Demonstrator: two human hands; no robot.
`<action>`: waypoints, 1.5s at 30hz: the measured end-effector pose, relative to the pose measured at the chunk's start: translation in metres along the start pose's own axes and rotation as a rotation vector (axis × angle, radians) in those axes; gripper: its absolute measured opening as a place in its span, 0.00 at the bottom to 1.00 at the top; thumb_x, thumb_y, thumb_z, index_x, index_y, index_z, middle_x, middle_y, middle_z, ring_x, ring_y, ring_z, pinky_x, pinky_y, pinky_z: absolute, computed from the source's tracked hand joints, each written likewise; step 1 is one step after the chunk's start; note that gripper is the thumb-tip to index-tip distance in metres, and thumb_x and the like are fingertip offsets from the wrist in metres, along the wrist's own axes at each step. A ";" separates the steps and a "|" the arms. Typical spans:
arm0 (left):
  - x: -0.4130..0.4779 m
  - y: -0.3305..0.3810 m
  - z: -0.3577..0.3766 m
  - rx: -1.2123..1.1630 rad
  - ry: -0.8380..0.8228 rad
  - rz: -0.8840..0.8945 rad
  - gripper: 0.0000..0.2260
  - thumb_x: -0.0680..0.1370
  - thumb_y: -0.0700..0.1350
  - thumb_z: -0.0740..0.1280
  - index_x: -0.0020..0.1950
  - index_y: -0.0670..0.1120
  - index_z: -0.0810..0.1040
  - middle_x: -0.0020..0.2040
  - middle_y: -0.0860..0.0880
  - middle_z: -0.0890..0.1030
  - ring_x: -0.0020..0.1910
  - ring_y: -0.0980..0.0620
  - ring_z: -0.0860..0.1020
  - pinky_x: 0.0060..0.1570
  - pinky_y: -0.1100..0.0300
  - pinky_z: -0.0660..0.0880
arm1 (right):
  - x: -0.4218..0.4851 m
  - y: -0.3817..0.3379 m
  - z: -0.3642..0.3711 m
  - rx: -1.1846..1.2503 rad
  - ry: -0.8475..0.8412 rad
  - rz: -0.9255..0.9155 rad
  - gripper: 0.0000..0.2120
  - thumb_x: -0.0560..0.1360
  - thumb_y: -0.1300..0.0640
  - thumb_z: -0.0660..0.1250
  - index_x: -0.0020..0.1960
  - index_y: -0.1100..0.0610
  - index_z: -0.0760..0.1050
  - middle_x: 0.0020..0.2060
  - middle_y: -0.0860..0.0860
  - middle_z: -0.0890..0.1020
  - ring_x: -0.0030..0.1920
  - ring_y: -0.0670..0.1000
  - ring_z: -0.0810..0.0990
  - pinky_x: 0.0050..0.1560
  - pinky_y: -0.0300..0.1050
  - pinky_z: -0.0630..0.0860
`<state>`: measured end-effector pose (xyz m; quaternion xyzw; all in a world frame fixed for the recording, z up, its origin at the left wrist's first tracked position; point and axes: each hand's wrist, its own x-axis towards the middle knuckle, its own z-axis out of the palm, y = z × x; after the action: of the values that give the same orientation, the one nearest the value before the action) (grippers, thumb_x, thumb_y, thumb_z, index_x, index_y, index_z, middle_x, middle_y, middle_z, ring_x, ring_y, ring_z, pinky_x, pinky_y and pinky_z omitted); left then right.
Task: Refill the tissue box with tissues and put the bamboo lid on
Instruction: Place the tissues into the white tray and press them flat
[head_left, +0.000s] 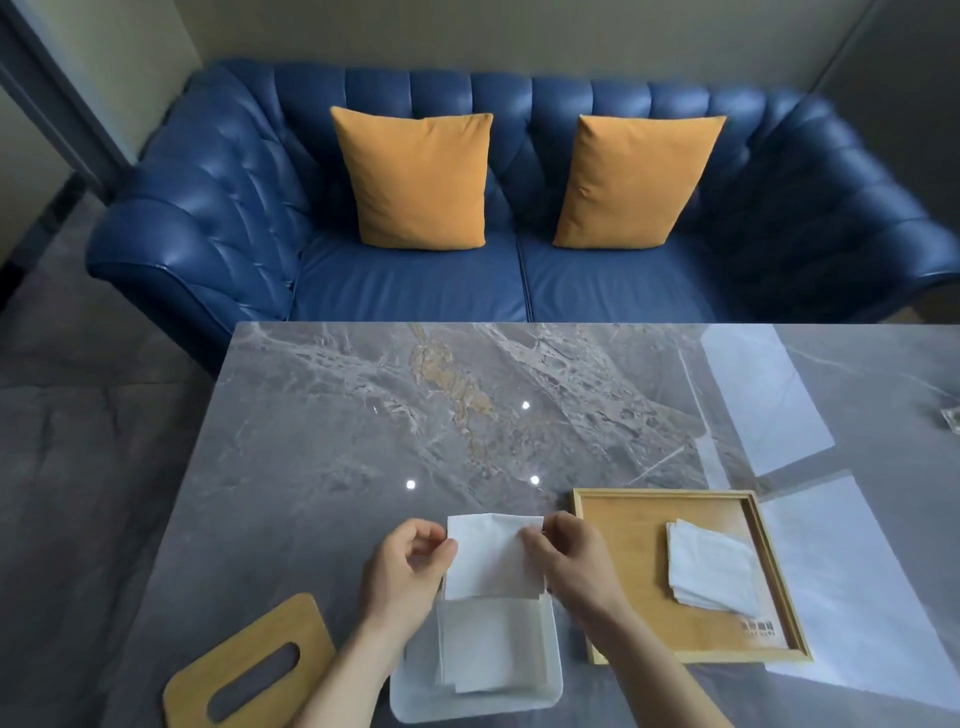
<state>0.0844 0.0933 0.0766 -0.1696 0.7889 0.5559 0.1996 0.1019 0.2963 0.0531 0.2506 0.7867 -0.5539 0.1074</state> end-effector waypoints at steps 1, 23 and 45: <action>-0.004 -0.006 0.002 0.035 -0.001 -0.005 0.04 0.67 0.51 0.72 0.38 0.53 0.79 0.34 0.52 0.83 0.32 0.51 0.80 0.41 0.48 0.79 | -0.005 0.004 -0.002 -0.043 0.007 -0.011 0.14 0.74 0.53 0.70 0.33 0.55 0.72 0.26 0.45 0.72 0.29 0.45 0.69 0.31 0.45 0.69; -0.037 -0.053 0.025 0.598 0.129 -0.059 0.05 0.73 0.51 0.70 0.40 0.52 0.77 0.38 0.55 0.84 0.40 0.49 0.81 0.38 0.55 0.78 | -0.054 0.055 0.021 -0.822 0.167 -0.290 0.07 0.73 0.48 0.67 0.42 0.52 0.76 0.45 0.48 0.73 0.48 0.52 0.72 0.31 0.46 0.74; -0.047 -0.053 0.030 1.030 0.003 0.290 0.12 0.77 0.53 0.64 0.58 0.53 0.67 0.52 0.52 0.78 0.50 0.48 0.80 0.40 0.53 0.76 | -0.065 0.060 0.009 -0.900 -0.046 -0.320 0.19 0.68 0.54 0.73 0.56 0.46 0.73 0.60 0.49 0.73 0.53 0.53 0.77 0.27 0.43 0.75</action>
<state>0.1545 0.1067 0.0487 0.0601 0.9753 0.1184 0.1767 0.1869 0.2856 0.0298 0.0429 0.9745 -0.1732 0.1359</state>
